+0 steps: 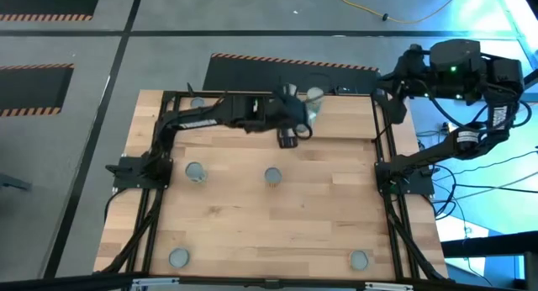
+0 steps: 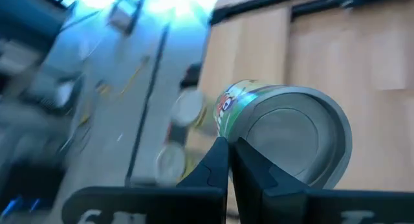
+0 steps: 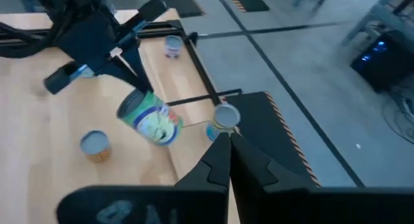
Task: Pick and place cans onto a shelf
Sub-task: Put the canned chickens on the shelf
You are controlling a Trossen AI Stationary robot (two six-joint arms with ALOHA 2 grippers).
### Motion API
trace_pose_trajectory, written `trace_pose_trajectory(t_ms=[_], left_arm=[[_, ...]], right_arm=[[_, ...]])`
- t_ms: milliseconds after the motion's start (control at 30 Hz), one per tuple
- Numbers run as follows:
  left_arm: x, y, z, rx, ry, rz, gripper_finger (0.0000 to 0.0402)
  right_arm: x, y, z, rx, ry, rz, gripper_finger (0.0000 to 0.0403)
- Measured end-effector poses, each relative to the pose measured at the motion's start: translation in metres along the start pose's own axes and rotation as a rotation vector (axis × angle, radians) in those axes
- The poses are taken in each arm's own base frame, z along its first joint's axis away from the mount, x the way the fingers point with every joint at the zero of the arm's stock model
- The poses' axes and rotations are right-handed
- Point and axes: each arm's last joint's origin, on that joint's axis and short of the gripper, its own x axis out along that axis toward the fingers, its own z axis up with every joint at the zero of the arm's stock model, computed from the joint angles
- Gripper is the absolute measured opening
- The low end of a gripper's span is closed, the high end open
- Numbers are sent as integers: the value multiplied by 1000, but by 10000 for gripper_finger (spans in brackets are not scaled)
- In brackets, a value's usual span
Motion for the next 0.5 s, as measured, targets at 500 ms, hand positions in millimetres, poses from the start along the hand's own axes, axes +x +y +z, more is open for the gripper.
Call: trace_pose_trajectory(t_ms=[500], left_arm=[[23, 54, -11, 3, -60, -15, 0]], right_arm=[[31, 5, 11, 112, 73, -69, 10]])
